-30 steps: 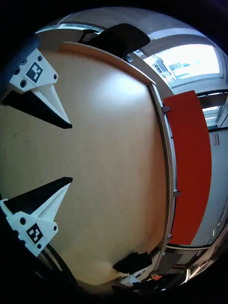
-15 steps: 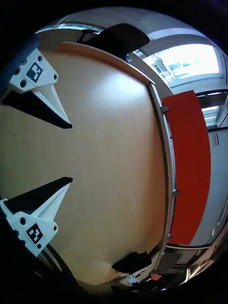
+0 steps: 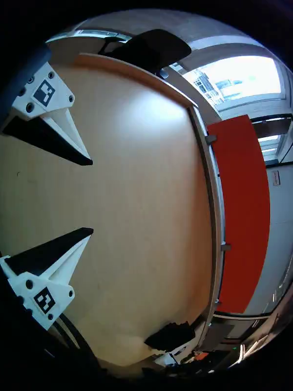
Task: Fold towel
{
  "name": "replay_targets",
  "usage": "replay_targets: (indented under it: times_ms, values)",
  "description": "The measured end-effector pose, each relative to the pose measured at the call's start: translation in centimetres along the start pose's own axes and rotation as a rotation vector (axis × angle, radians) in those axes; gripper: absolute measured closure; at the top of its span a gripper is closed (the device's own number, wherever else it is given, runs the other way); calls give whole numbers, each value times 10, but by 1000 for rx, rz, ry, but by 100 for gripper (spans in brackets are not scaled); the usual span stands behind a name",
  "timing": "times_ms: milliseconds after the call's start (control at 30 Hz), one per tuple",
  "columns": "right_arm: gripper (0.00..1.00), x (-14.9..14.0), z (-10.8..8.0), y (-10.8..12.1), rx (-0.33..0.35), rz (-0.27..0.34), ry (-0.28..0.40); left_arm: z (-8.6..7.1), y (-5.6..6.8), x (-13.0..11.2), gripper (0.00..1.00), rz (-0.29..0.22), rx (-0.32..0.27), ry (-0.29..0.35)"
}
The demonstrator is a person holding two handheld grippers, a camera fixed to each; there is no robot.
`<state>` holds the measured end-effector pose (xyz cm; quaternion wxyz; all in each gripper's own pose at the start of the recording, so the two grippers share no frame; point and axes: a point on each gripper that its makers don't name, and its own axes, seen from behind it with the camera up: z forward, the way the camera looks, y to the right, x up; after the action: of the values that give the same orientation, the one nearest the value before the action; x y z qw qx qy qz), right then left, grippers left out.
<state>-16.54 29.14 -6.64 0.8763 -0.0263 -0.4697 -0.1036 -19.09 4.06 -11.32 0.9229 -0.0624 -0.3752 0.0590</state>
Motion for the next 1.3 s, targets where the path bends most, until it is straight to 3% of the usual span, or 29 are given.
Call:
replay_targets:
  times_ms: [100, 500, 800, 1300]
  values:
    - [1, 1, -3, -2, 4, 6, 6, 0, -1, 1, 6, 0, -1, 3]
    - [1, 6, -14, -13, 0, 21, 38, -1, -4, 6, 6, -9, -1, 21]
    - [1, 19, -27, -26, -14, 102, 133, -4, -9, 11, 6, -20, 9, 38]
    - [1, 43, -51, -27, -114, 245, 317, -8, -14, 19, 6, -52, 18, 69]
